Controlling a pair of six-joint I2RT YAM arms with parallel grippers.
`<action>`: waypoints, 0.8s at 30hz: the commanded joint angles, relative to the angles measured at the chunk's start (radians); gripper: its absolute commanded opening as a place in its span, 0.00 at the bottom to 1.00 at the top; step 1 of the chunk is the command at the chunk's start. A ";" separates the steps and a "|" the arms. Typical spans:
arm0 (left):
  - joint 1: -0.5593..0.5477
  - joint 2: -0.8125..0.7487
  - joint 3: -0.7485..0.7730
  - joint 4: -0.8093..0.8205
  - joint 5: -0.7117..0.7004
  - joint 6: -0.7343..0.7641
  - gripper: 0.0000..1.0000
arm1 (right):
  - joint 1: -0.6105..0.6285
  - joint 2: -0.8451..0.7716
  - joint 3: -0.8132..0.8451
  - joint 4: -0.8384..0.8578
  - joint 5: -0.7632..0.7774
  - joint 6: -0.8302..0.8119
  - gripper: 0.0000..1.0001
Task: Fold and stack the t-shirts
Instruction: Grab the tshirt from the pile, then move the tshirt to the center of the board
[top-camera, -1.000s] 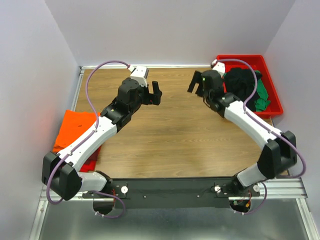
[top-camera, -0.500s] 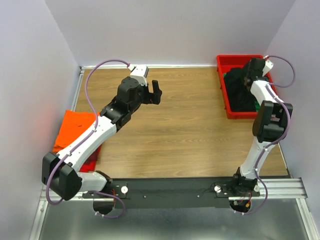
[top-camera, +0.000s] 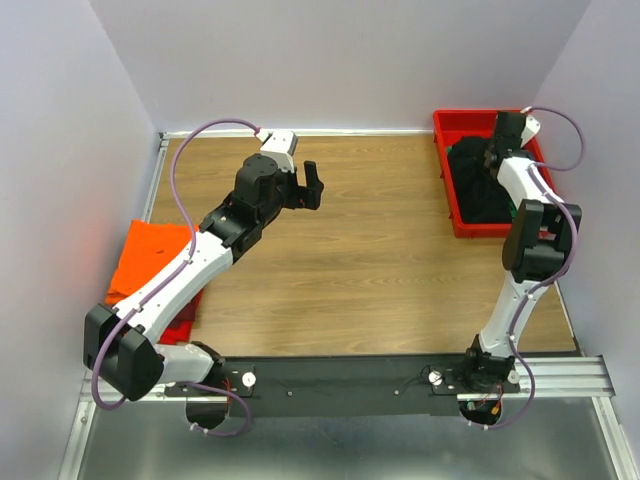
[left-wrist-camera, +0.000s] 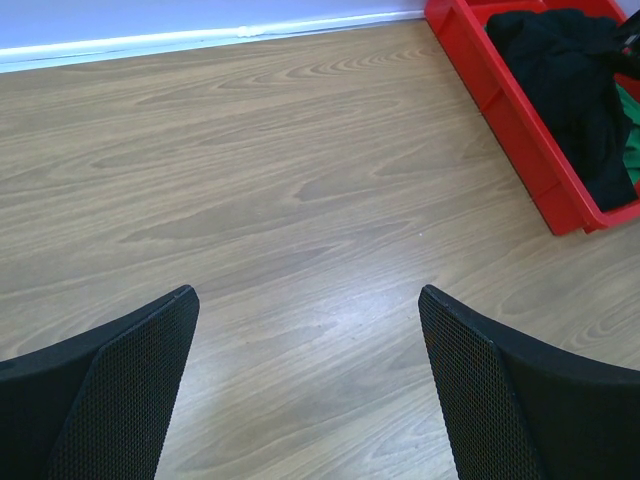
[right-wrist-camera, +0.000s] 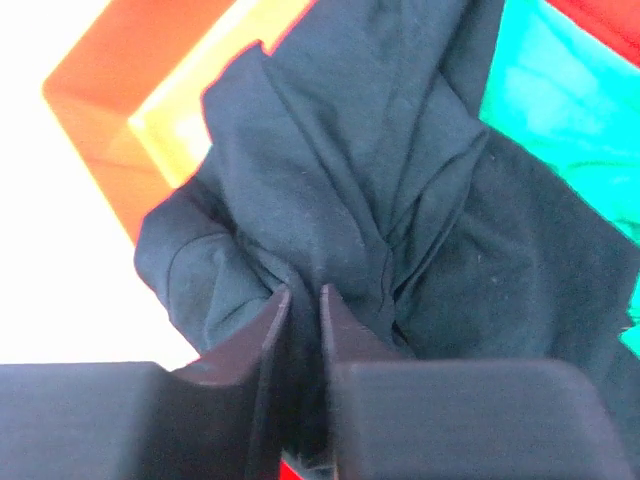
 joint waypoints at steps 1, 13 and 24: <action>0.008 -0.011 0.030 -0.012 0.022 0.007 0.98 | 0.002 -0.105 -0.004 -0.005 -0.030 -0.003 0.16; 0.009 -0.014 0.029 -0.014 0.015 0.000 0.98 | 0.003 -0.319 0.097 -0.008 -0.121 -0.033 0.00; 0.028 -0.010 0.030 -0.020 0.014 -0.004 0.98 | 0.238 -0.417 0.353 -0.006 -0.199 -0.134 0.00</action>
